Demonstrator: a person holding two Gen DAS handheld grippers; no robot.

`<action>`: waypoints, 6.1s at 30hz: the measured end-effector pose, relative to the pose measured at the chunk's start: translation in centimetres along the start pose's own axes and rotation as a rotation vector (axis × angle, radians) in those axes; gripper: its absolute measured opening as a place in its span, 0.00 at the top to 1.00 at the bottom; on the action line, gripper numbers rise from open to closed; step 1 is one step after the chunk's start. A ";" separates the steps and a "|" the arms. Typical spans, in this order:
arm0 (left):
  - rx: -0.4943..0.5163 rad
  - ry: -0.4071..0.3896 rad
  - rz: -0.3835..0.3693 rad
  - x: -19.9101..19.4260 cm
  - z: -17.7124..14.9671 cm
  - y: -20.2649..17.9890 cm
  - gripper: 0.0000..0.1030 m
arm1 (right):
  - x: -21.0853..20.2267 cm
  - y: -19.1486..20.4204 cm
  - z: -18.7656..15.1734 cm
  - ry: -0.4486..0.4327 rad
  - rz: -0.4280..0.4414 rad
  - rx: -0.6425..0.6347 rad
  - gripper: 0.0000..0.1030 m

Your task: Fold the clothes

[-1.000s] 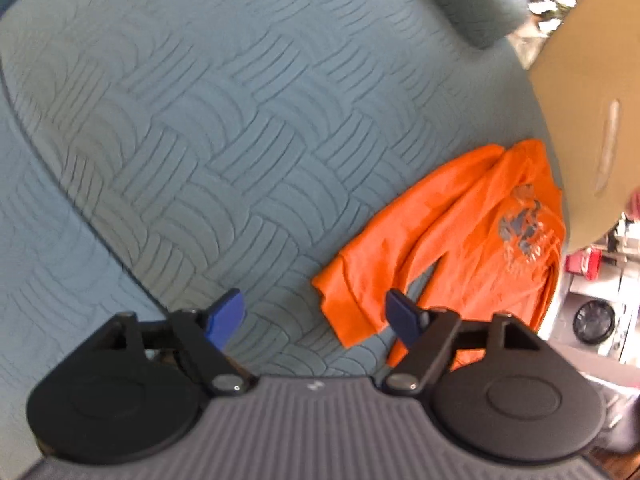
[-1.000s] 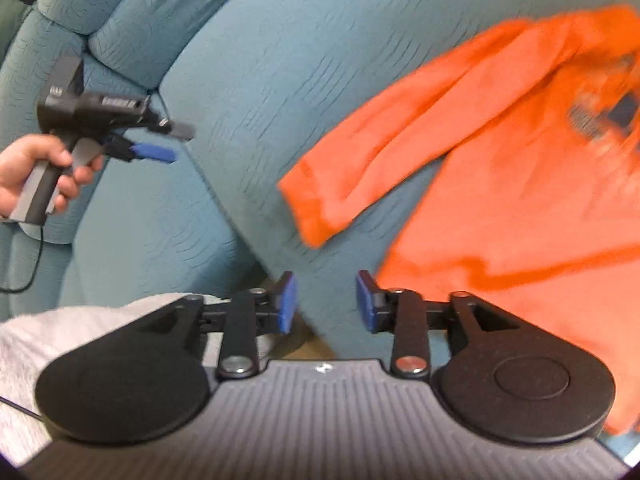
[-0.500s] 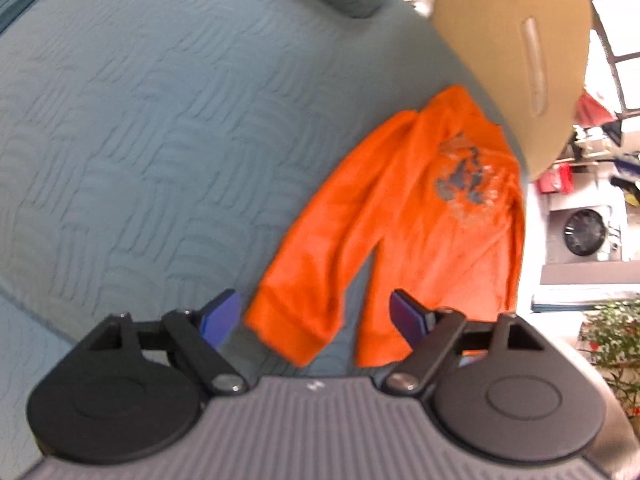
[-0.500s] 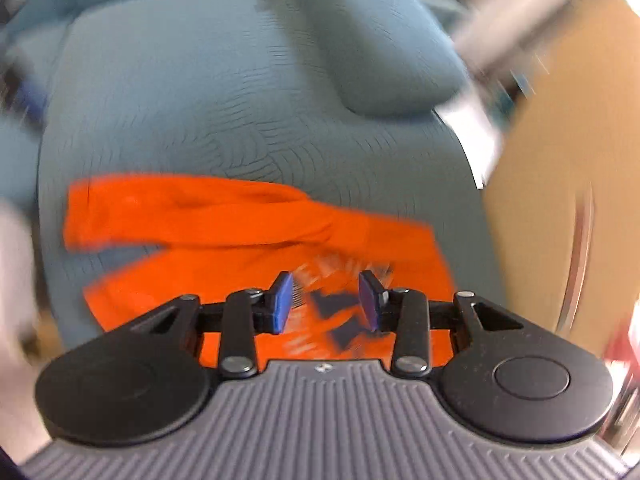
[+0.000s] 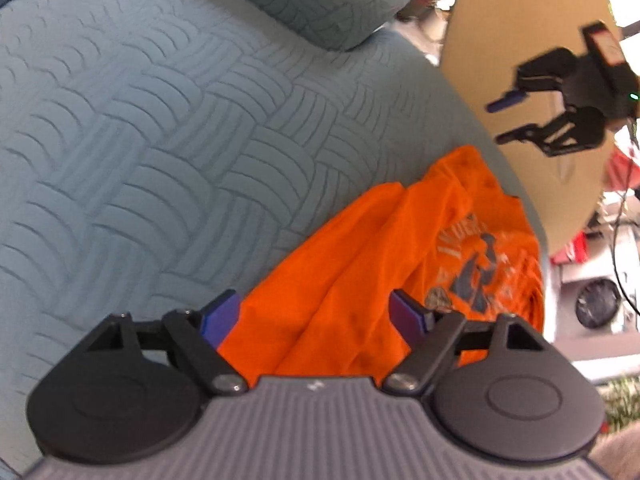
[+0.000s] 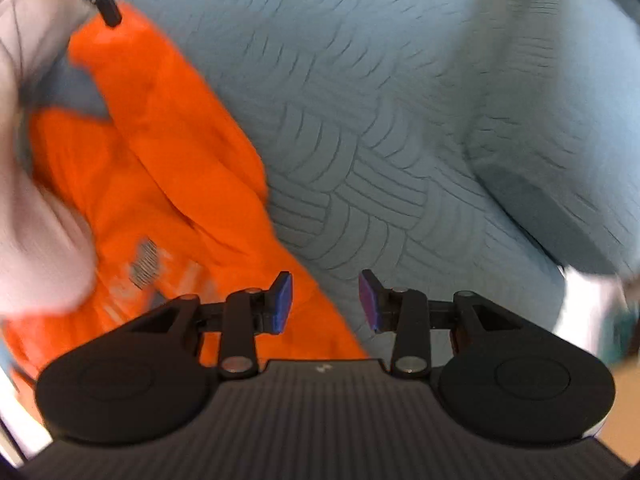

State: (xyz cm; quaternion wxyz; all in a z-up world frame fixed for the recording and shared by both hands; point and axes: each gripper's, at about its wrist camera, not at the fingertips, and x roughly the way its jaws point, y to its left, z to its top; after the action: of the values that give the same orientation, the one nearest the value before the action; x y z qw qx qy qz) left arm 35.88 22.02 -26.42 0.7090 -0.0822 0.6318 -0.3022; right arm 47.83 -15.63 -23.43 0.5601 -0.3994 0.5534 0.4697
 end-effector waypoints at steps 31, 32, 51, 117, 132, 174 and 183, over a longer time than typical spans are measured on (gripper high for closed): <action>0.016 0.045 0.240 8.3 2.4 -7.5 0.17 | 5.3 -4.7 -4.0 -0.113 -0.559 0.159 0.96; 0.034 0.065 0.280 8.4 2.0 -7.4 0.18 | 5.2 -5.3 -4.5 -0.111 -0.553 0.199 0.96; -0.098 0.012 0.747 -2.2 -16.3 -1.2 0.16 | 3.8 19.7 0.3 -0.542 -0.315 0.239 0.26; -0.343 -0.135 0.479 -4.2 -18.8 3.5 0.38 | 5.2 25.2 6.3 -0.418 -0.267 -0.021 0.61; -0.328 -0.143 0.408 -3.4 -17.7 4.4 0.99 | 4.3 16.6 2.6 -0.474 -0.222 0.664 0.61; 0.169 0.094 0.180 -5.1 -11.9 2.0 0.15 | 4.1 31.9 -4.4 -0.333 -0.410 1.491 0.35; 0.515 0.133 0.199 -7.9 -8.6 -5.9 0.08 | -2.8 45.3 -4.1 -0.121 -0.476 1.694 0.35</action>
State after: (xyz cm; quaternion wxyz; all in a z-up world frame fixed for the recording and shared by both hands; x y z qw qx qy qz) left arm 25.67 23.72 -18.40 0.6899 0.1830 0.5842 -0.3862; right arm 3.14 -8.95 -17.63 0.7792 0.0710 0.5873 -0.2073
